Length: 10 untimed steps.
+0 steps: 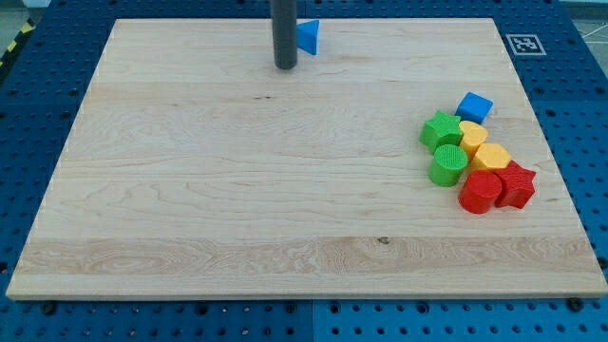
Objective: Move the blue triangle a bit down
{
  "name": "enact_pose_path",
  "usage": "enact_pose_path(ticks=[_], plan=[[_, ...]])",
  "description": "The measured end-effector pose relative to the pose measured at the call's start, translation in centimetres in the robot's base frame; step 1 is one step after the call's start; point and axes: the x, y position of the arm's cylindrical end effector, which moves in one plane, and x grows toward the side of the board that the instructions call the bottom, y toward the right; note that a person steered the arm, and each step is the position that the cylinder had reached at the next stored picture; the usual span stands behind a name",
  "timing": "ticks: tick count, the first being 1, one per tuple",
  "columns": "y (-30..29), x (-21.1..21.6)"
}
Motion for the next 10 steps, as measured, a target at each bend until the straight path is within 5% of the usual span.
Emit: enact_pose_path(ticks=[2,5,6,9,10], plan=[[6.1,-3.3],[21.9,1.3],[21.6,2.2],[6.8,1.9],[5.7,-1.7]])
